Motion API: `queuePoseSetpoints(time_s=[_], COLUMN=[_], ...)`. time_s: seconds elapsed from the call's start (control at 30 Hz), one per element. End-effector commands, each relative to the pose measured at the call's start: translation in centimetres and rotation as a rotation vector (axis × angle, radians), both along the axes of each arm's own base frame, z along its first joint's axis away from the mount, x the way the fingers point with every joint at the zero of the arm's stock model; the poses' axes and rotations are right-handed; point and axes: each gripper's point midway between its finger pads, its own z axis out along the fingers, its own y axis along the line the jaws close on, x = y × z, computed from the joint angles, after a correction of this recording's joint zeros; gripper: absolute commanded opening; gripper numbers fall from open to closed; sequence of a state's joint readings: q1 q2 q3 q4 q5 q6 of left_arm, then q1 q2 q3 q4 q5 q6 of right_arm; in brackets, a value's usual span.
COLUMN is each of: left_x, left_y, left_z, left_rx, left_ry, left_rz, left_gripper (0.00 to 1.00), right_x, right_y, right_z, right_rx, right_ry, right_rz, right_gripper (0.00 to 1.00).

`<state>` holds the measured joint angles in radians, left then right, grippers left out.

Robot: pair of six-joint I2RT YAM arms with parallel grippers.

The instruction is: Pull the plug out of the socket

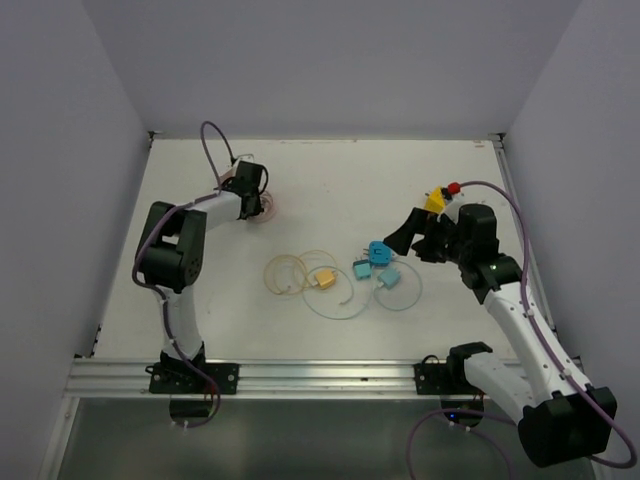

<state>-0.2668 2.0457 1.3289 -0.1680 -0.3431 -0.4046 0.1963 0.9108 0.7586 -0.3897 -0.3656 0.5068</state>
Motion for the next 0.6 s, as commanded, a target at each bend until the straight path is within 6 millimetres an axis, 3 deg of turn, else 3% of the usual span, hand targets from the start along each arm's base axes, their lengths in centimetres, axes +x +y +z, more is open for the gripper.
queuePoseSetpoints(time_s=[0.0, 0.13, 0.17, 0.27, 0.47, 0.53, 0.57], left_x=[-4.9, -10.0, -12.3, -16.6, -23.2, -24.4, -24.9], left_y=[0.5, 0.0, 0.4, 0.3, -0.6, -0.5, -0.4], left_z=[-0.3, 0.1, -1.0, -1.4, -0.8, -0.5, -0.3], left_rx=[0.014, -0.049, -0.053, -0.096, -0.09, -0.098, -0.102], left_ry=[0.091, 0.145, 0.202, 0.255, 0.305, 0.3, 0.301], left_rz=[-0.075, -0.117, -0.116, -0.12, -0.159, -0.152, -0.149], left_gripper=[0.0, 0.0, 0.0, 0.03, 0.27, 0.32, 0.4], right_x=[0.1, 0.3, 0.3, 0.4, 0.3, 0.3, 0.3], right_y=[0.8, 1.0, 1.1, 1.1, 1.3, 1.3, 1.4], right_z=[0.2, -0.1, 0.0, 0.0, -0.3, -0.4, -0.3], right_rx=[0.032, 0.03, 0.032, 0.03, 0.031, 0.032, 0.034], right_ry=[-0.01, -0.006, -0.008, -0.011, -0.004, -0.004, -0.006], right_rz=[0.032, 0.04, 0.044, 0.046, 0.053, 0.053, 0.054], right_gripper=[0.99, 0.99, 0.99, 0.99, 0.99, 0.99, 0.99])
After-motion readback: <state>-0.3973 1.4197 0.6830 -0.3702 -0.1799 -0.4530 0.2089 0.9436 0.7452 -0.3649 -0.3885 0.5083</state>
